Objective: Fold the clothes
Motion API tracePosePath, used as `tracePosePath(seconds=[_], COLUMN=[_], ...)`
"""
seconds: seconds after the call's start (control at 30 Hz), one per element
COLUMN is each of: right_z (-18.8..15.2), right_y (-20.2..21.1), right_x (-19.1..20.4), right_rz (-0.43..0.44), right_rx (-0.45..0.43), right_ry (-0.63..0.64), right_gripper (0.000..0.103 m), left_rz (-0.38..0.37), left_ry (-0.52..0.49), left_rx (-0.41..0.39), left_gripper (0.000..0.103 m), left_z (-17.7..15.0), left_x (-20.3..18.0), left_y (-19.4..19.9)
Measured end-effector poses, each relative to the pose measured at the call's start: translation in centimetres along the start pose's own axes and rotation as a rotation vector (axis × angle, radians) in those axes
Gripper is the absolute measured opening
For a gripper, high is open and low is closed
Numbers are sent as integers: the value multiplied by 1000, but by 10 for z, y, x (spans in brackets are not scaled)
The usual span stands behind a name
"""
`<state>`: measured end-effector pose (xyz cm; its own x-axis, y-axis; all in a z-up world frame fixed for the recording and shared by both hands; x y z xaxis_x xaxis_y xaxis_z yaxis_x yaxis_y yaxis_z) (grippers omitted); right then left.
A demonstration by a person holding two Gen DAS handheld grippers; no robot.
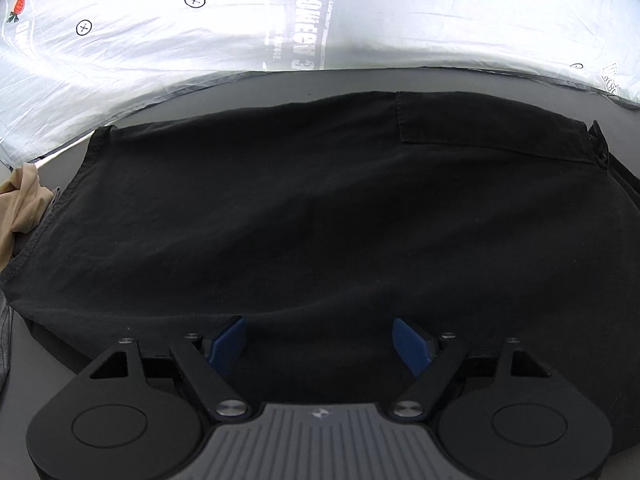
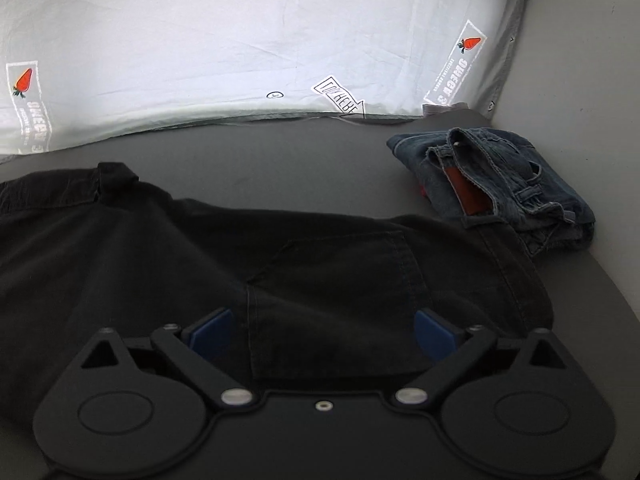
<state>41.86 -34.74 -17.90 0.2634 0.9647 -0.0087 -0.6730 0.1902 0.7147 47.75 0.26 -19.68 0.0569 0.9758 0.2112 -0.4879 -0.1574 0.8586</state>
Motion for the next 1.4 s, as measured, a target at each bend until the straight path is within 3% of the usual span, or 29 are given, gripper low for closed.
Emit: tracePosePath(seconds=[0.2,0.33,0.4,0.5,0.7,0.8,0.97,1.13,1.3,1.4], right_z=[-81,-102,-102,-92,-57,-45,-39,-26,-54,-62], right_y=[32,30,25,16,37,43,35,21,-1,-3], right_x=[59,98,113,127,144,140,146,148,146,149], right_rz=[-9,-31,-74,-115,-88,-57,-95,-94,-135,-176], right_rx=[31,-27,-89,-116,-222,-229,-269,-224,-127,-134], right_ry=[237,316,328,323,248,179,181,127,196,194], right_gripper=[100,100,102,102,102,102,102,102,102,102], left_rz=[-85,-126,-139,-143,-156,-155,-153,-161,-163,-156], left_ry=[39,-16,-32,-41,-55,-54,-52,-59,-64,-59], left_rx=[68,86,91,93,96,89,75,82,72,59], left_gripper=[100,103,103,103,103,103,103,103,103,103], left_z=[1,7,9,9,12,11,11,13,15,13], left_x=[19,23,25,26,27,27,28,28,26,22], left_y=[-22,-27,-28,-28,-27,-26,-24,-23,-23,-22])
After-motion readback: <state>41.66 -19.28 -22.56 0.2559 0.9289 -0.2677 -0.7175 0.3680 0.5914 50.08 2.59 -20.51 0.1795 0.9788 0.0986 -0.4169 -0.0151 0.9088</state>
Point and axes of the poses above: each gripper's, at about its wrist camera, not at the fingertips, and y roughly against the way its jaws point, x to its left, z to its top, the point moved 2 cm from there along -y, roughly the way its jaws point, and after that the axes turned 13 degrees about -y, right-handed, at the moved point
